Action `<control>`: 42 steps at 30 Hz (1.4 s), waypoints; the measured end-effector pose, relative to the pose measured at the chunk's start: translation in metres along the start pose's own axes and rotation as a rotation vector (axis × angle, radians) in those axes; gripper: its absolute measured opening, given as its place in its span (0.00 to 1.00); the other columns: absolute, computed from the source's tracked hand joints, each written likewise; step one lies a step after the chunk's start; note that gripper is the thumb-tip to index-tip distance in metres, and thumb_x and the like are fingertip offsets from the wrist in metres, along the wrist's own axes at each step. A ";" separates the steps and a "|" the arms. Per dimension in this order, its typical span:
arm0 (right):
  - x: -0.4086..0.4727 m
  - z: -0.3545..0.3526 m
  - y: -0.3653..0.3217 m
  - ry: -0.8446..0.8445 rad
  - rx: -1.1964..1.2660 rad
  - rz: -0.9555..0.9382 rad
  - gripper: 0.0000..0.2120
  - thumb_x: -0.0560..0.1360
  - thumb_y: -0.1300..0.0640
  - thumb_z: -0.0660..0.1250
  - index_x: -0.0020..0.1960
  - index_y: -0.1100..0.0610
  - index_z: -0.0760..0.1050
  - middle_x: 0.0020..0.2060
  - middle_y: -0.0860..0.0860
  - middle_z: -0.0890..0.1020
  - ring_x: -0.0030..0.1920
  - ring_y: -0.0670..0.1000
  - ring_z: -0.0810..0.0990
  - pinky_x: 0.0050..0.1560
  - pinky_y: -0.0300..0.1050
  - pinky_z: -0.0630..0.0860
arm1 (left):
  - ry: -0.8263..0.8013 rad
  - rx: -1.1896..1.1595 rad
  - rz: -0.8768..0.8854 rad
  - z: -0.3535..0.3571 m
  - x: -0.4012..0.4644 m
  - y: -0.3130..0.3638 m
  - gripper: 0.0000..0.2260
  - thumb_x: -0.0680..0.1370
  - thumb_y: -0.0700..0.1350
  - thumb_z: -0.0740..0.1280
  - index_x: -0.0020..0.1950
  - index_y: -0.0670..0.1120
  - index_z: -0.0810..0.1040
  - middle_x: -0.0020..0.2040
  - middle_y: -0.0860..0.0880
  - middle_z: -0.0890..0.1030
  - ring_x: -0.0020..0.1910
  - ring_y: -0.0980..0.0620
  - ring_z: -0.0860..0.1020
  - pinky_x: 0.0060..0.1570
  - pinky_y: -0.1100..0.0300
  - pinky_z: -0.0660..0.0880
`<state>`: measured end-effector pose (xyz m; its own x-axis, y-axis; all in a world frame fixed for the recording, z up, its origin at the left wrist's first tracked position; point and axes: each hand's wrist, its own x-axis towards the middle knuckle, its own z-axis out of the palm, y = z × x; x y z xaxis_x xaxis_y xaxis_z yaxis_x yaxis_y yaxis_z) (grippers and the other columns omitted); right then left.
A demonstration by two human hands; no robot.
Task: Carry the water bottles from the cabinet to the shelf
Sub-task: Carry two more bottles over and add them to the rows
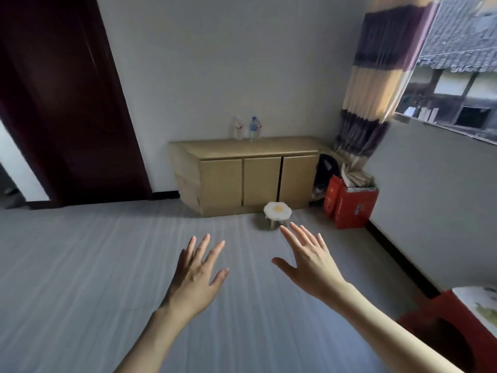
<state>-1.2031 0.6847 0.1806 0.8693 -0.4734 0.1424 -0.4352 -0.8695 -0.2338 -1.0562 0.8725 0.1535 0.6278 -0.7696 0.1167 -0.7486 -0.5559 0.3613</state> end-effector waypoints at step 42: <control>0.958 0.099 0.205 0.008 0.001 0.025 0.32 0.76 0.41 0.57 0.75 0.49 0.49 0.76 0.51 0.53 0.76 0.53 0.49 0.74 0.54 0.47 | 0.122 0.031 0.040 0.031 0.951 -0.252 0.35 0.68 0.65 0.42 0.73 0.54 0.56 0.76 0.47 0.53 0.75 0.45 0.46 0.72 0.48 0.48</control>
<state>-0.4359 0.0672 0.1740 0.8564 -0.4958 0.1440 -0.4563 -0.8574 -0.2381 -0.2773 0.2713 0.1444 0.6169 -0.7487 0.2426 -0.7788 -0.5362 0.3255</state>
